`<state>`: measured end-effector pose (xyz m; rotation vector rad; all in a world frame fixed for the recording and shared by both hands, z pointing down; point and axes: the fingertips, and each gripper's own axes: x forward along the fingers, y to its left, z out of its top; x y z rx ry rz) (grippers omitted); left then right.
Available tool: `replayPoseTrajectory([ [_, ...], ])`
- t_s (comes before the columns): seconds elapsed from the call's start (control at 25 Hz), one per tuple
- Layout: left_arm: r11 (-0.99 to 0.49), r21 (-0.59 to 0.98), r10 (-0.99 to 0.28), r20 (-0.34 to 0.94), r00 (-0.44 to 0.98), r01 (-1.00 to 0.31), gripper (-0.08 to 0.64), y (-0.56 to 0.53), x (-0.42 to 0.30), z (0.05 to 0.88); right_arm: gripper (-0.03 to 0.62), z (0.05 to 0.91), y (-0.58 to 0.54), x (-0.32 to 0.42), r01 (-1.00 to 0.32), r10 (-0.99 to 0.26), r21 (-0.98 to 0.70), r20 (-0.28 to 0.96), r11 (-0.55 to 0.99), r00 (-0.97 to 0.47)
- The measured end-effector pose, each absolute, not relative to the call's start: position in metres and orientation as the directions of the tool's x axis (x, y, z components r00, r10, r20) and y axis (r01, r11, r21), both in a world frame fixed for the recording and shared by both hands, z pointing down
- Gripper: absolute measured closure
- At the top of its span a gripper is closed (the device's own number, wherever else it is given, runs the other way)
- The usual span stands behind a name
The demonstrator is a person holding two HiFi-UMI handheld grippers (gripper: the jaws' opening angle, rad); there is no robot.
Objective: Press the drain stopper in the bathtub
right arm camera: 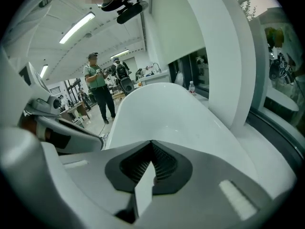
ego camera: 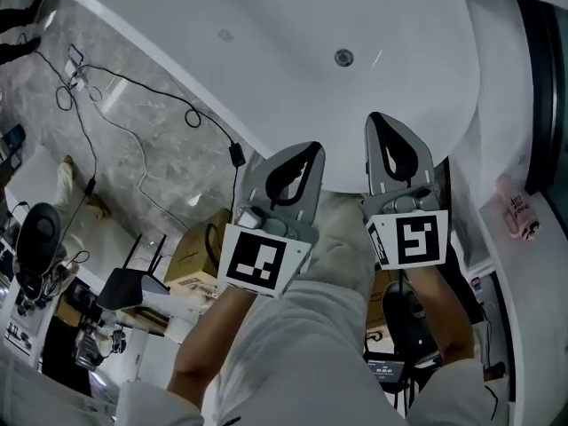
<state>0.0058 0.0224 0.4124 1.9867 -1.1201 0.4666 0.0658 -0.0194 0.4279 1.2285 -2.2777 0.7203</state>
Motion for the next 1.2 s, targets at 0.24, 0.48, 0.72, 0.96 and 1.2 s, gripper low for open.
replayPoseTrajectory([
  [0.24, -0.278, 0.448, -0.532, 0.665, 0.525, -0.85, 0.56, 0.015, 0.009, 0.476, 0.589, 0.502, -0.03, 0.065, -0.856, -0.601, -0.197, 0.638, 0.477, -0.482],
  [0.48, -0.233, 0.475, -0.517, 0.679, 0.522, -0.849, 0.56, 0.007, 0.012, 0.534, 0.589, 0.565, -0.032, 0.068, -0.874, -0.579, -0.203, 0.68, 0.442, -0.45],
  [0.72, -0.233, 0.484, -0.492, 0.69, 0.531, -0.844, 0.56, 0.012, 0.022, 0.583, 0.589, 0.627, -0.025, 0.069, -0.874, -0.54, -0.243, 0.707, 0.421, -0.457],
  [0.96, -0.216, 0.477, -0.477, 0.71, 0.518, -0.852, 0.56, 0.009, 0.021, 0.635, 0.589, 0.685, -0.024, 0.075, -0.888, -0.53, -0.231, 0.733, 0.397, -0.427],
  [1.2, -0.231, 0.484, -0.452, 0.715, 0.533, -0.844, 0.56, 0.01, 0.036, 0.671, 0.589, 0.738, -0.023, 0.076, -0.878, -0.494, -0.238, 0.751, 0.416, -0.438],
])
